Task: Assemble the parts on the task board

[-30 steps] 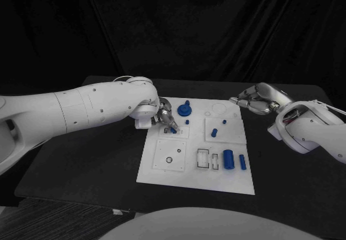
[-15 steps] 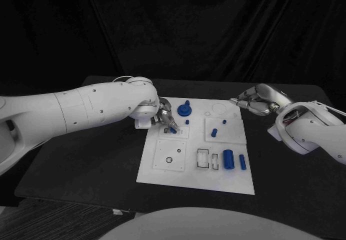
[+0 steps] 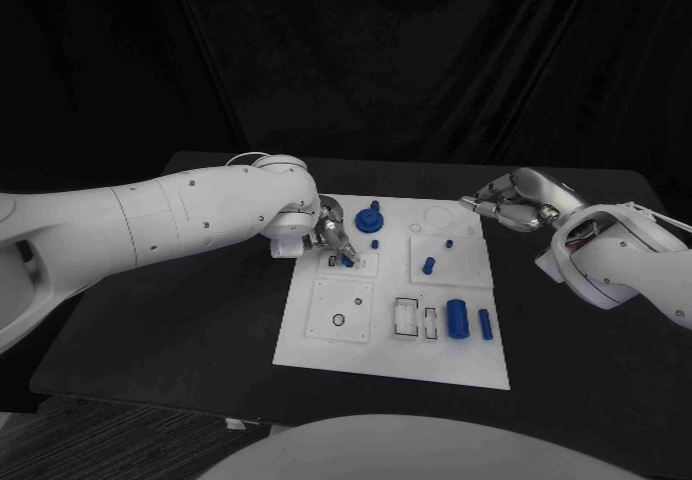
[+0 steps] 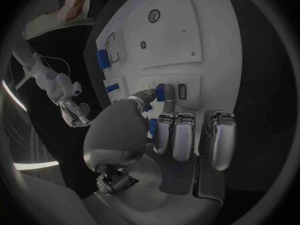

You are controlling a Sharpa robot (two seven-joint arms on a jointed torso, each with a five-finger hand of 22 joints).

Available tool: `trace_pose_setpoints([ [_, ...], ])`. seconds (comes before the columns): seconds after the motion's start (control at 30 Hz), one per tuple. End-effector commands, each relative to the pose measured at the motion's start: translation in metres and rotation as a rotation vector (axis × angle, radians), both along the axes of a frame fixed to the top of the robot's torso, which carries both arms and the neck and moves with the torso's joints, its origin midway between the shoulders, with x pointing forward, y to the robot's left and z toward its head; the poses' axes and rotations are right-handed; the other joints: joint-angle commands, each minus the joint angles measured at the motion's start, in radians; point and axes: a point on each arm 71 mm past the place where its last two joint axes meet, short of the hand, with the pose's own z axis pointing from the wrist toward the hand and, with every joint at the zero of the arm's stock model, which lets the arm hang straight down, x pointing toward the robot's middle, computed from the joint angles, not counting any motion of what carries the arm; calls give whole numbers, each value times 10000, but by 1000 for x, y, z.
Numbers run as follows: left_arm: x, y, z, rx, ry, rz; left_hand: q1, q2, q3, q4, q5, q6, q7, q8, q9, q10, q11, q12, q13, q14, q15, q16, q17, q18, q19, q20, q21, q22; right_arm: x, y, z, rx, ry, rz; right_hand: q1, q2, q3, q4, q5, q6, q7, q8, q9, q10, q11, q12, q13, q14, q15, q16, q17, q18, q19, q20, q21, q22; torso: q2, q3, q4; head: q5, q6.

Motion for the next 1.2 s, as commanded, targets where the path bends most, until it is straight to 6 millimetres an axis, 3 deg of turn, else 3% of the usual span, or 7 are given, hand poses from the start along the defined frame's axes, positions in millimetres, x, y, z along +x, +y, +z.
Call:
trace_pose_setpoints([
  [0.03, -3, -1, -7, 96, 81, -130, -229, 230, 1014, -285, -117, 183, -275, -107, 10, 1094, -17, 66, 2629, 1056, -45, 102, 2657, 128, 712, 34, -160, 2435, 0, -1, -2, -65, 136, -131, 289, -7, -198, -39, 186, -20, 37, -93, -122, 1076, 6, 166, 2695, 738, -19, -7, 1448, -168, 290, 71, -152, 2010, 1, -4, 3, -7, -2],
  [0.13, -3, -1, -7, 94, 86, -135, -342, 245, 884, -218, -315, 210, -278, -129, 4, 1094, -18, 66, 2629, 1056, -45, 102, 2657, 128, 713, 35, -163, 2436, 0, -1, -2, -70, 148, -135, 289, -7, -198, -39, 186, -20, 37, -93, -122, 1076, 6, 166, 2695, 738, -19, -7, 1448, -168, 290, 71, -152, 2010, 2, -4, -3, 2, -2],
  [0.23, -3, -1, -7, 92, 90, -139, -532, 330, 577, -38, -1113, 256, -291, -192, -24, 1094, -25, 66, 2629, 1056, -49, 102, 2657, 129, 713, 34, -171, 2439, 0, -1, -3, -75, 161, -135, 289, -7, -198, -39, 186, -20, 37, -93, -122, 1076, 6, 166, 2695, 738, -19, -7, 1448, -168, 290, 71, -152, 2010, 1, 0, 0, 9, -2],
  [0.4, -3, -2, -8, 95, 104, -157, -661, 356, 301, 109, -1492, 302, -290, -241, -48, 1094, -23, 66, 2629, 1056, -49, 102, 2657, 127, 718, 33, -170, 2445, 0, -1, -3, -86, 191, -138, 319, -10, -194, -50, 196, -27, 38, -97, -125, 1076, 7, 166, 2695, 738, -18, -7, 1446, -165, 285, 71, -167, 2005, 2, 1, 0, 5, -2],
  [0.57, -3, -2, -8, 108, 130, -175, -837, 410, -243, 380, -2099, 376, -285, -330, -92, 1094, -18, 66, 2629, 1056, -46, 102, 2657, 131, 713, 35, -190, 2445, 0, -1, -4, -100, 227, -142, 332, -12, -192, -56, 201, -30, 38, -99, -126, 1076, 7, 166, 2695, 736, -18, -11, 1440, -165, 285, 71, -167, 2005, -3, -1, -3, 21, -2],
  [0.93, -3, -2, -9, 136, 165, -176, -1104, 416, -912, 736, -2840, 457, -260, -428, -138, 1094, 3, 66, 2629, 1056, -29, 102, 2657, 130, 719, 49, -195, 2455, 0, -1, -5, -123, 290, -145, 362, -17, -187, -69, 214, -36, 39, -102, -128, 1076, 7, 166, 2695, 736, -18, -12, 1437, -164, 283, 71, -173, 2003, 1, 0, 4, 18, -2],
  [1.2, -2, 0, -9, 178, 190, -139, -1285, 425, -1308, 943, -3125, 537, -263, -440, -125, 1094, 7, 66, 2629, 1056, -22, 102, 2657, 130, 722, 56, -199, 2460, -1, -2, -6, -135, 324, -154, 378, -19, -184, -76, 220, -38, 39, -103, -129, 1076, 7, 166, 2695, 737, -18, -9, 1444, -163, 282, 71, -176, 2002, -2, 0, 0, 29, -2],
])
